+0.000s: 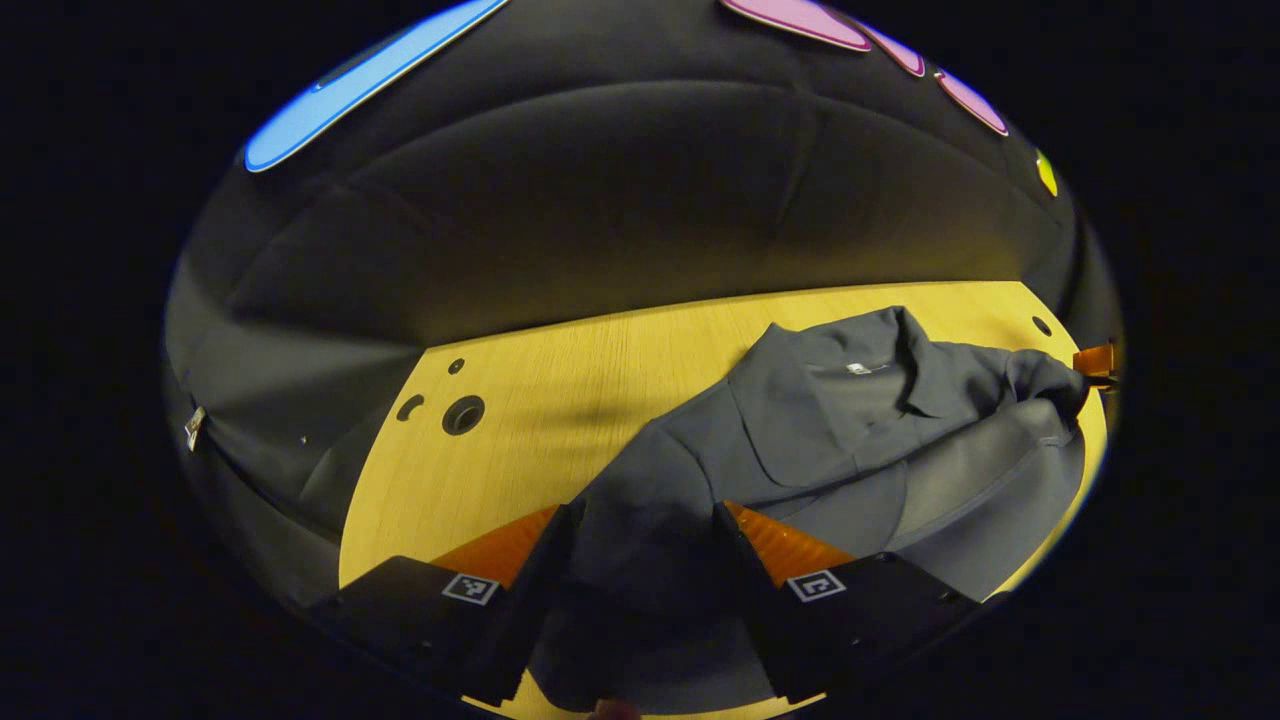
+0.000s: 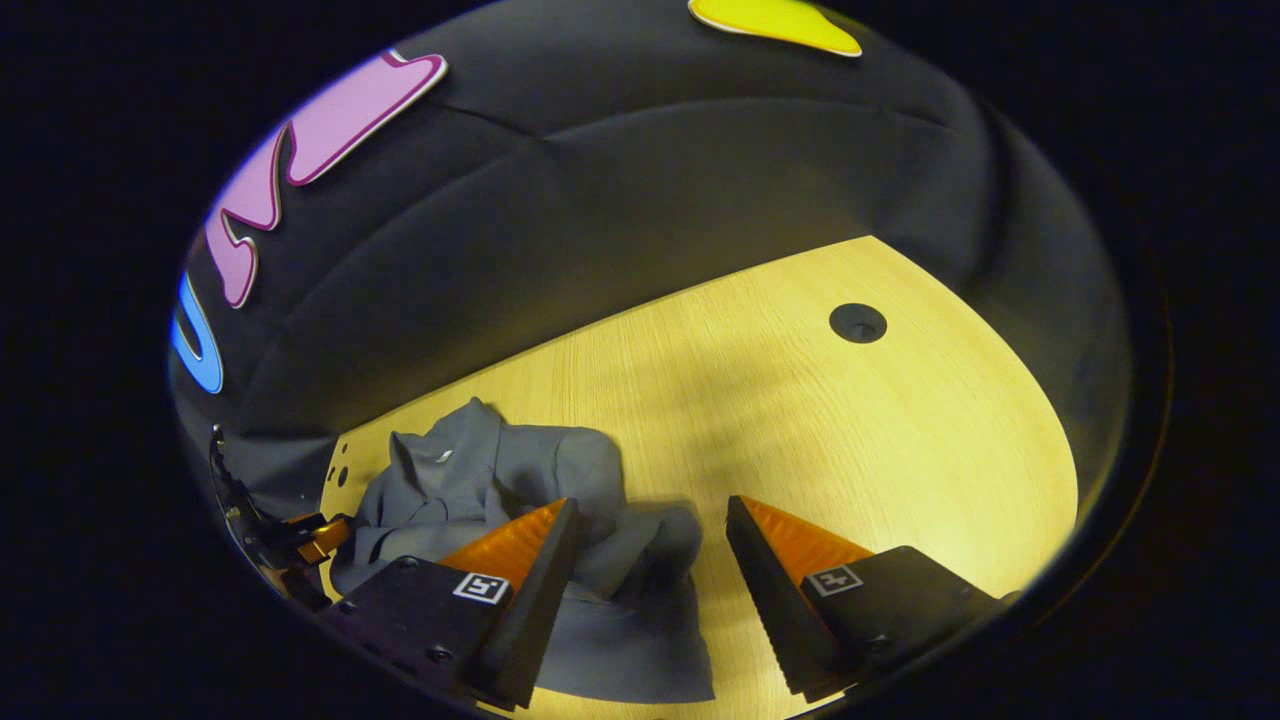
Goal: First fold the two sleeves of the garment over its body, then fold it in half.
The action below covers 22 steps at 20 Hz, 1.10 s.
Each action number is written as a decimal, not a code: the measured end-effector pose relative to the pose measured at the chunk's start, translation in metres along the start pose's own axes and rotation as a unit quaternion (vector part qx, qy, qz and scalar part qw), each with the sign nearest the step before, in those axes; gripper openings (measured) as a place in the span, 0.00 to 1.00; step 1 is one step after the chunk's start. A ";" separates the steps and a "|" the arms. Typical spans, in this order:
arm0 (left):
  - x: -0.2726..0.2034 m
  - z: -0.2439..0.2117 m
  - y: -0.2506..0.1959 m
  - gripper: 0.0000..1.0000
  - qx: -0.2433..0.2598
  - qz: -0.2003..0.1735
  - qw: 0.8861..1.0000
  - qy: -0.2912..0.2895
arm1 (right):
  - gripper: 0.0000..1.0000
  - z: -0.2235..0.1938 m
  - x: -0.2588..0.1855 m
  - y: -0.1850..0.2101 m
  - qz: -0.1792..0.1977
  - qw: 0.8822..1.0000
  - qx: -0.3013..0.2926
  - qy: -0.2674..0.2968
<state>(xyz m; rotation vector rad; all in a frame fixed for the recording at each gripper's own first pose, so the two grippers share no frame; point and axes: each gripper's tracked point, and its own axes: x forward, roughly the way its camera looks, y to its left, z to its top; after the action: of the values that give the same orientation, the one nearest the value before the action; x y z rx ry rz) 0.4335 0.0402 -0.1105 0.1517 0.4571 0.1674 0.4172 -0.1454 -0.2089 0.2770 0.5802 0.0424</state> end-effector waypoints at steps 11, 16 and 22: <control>-0.110 0.030 -0.004 0.93 0.016 0.005 0.998 -0.062 | 0.91 0.009 -0.119 0.057 0.043 0.997 -0.020 -0.066; -0.168 0.020 -0.003 0.93 0.012 -0.003 0.997 -0.072 | 0.92 0.004 -0.175 0.075 0.055 0.994 -0.024 -0.087; -0.225 -0.022 -0.016 0.93 0.002 -0.031 0.997 -0.072 | 0.92 -0.022 -0.217 0.099 0.069 0.993 -0.034 -0.087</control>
<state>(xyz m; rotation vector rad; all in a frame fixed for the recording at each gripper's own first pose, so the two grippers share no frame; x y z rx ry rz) 0.2265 -0.0169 -0.0375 0.1522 0.3188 0.0946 0.2279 -0.0699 -0.0836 0.2513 0.3859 0.1703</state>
